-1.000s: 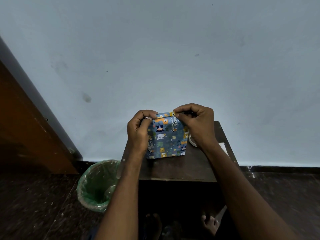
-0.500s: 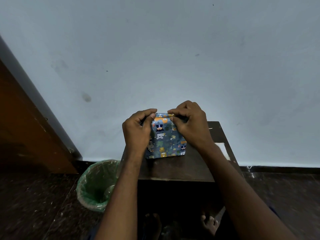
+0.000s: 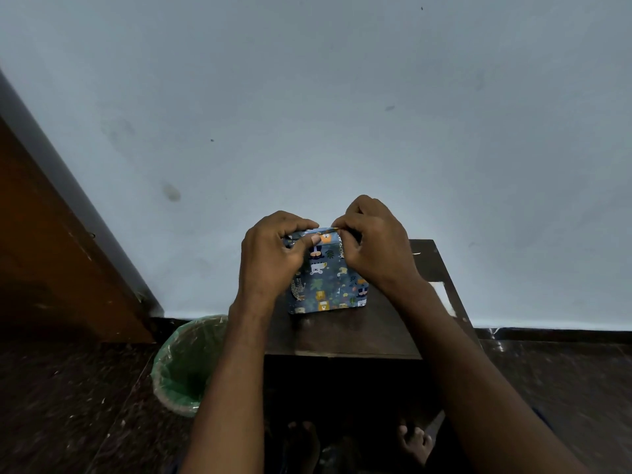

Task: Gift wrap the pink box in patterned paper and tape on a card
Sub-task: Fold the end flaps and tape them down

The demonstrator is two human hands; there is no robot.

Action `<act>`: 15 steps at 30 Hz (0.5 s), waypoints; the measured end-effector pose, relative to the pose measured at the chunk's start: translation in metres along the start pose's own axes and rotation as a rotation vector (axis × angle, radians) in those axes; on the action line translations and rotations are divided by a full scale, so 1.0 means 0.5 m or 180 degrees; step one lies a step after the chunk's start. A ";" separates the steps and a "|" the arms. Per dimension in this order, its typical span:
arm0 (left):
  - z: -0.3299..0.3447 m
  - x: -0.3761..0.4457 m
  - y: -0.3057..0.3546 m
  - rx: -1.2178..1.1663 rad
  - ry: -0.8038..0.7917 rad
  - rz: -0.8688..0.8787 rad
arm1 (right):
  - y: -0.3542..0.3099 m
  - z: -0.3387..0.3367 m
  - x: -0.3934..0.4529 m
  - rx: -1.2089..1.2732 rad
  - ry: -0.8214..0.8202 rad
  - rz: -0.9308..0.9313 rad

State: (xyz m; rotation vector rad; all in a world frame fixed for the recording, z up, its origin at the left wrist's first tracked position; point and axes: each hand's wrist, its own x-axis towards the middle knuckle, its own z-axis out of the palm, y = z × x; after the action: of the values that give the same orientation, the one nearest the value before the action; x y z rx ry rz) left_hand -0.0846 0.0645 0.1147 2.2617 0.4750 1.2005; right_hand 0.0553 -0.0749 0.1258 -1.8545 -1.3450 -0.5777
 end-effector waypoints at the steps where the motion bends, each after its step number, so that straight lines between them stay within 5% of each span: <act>1: -0.001 0.001 0.001 -0.0029 -0.0005 -0.0060 | -0.002 -0.001 -0.001 -0.0032 0.0015 -0.0036; 7: -0.002 0.003 0.012 -0.0094 0.0140 -0.0323 | 0.010 -0.015 -0.004 0.0074 -0.0185 -0.0179; 15: 0.004 -0.014 0.011 0.0185 0.0197 0.0121 | 0.023 -0.006 -0.010 -0.0009 -0.0057 -0.0274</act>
State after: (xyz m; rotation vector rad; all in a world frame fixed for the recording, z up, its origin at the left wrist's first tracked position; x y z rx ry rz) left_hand -0.0864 0.0557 0.1125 2.2974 0.4983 1.2945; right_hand 0.0646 -0.0821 0.1202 -1.8149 -1.4420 -0.6088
